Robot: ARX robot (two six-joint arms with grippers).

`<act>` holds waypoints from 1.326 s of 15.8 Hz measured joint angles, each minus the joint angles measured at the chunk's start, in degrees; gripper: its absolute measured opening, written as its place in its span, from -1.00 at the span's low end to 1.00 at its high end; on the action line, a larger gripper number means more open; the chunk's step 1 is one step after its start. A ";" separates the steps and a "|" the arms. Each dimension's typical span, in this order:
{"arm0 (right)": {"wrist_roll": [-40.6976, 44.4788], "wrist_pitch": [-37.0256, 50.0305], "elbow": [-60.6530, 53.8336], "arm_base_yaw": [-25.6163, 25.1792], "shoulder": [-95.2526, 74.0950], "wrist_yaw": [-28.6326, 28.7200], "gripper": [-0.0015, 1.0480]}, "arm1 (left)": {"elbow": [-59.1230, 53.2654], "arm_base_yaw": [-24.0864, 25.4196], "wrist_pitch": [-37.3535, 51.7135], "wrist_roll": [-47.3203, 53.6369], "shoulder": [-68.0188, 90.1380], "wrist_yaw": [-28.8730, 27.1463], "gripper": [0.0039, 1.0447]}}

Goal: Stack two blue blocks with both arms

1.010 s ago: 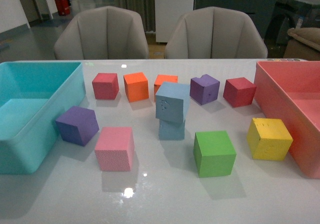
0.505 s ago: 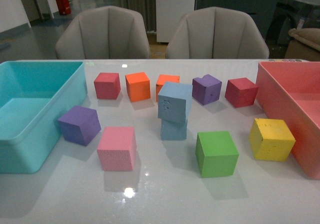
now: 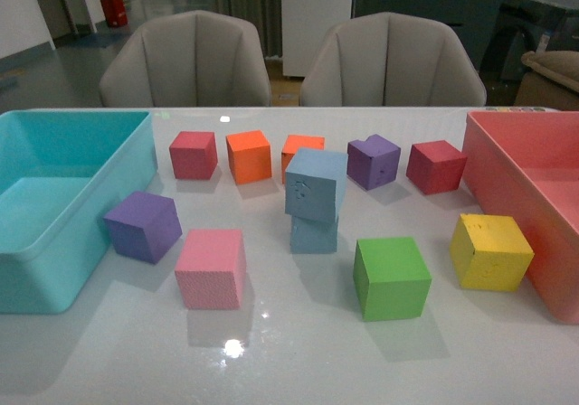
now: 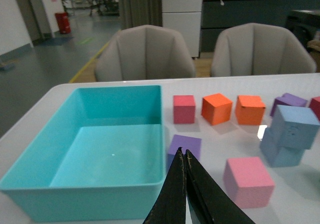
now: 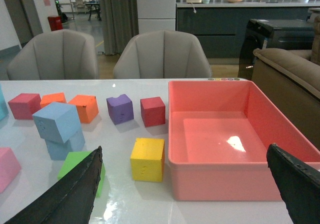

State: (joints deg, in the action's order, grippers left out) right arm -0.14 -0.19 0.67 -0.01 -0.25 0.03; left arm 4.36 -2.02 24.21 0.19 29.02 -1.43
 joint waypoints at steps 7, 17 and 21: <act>0.00 0.00 0.00 0.00 0.00 0.00 0.87 | -3.76 1.99 -5.35 -0.13 -9.46 1.40 -0.97; 0.00 0.00 0.00 0.00 0.00 0.00 0.87 | -3.76 1.99 -14.34 -0.13 -19.15 1.42 -0.97; 0.00 0.04 0.00 0.00 0.00 -0.02 0.87 | -3.72 2.01 -24.81 -0.13 -28.50 1.49 -0.97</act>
State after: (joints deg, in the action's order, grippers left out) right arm -0.14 -0.14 0.67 -0.01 -0.25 0.01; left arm 0.64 -0.01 -0.60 0.05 0.51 0.05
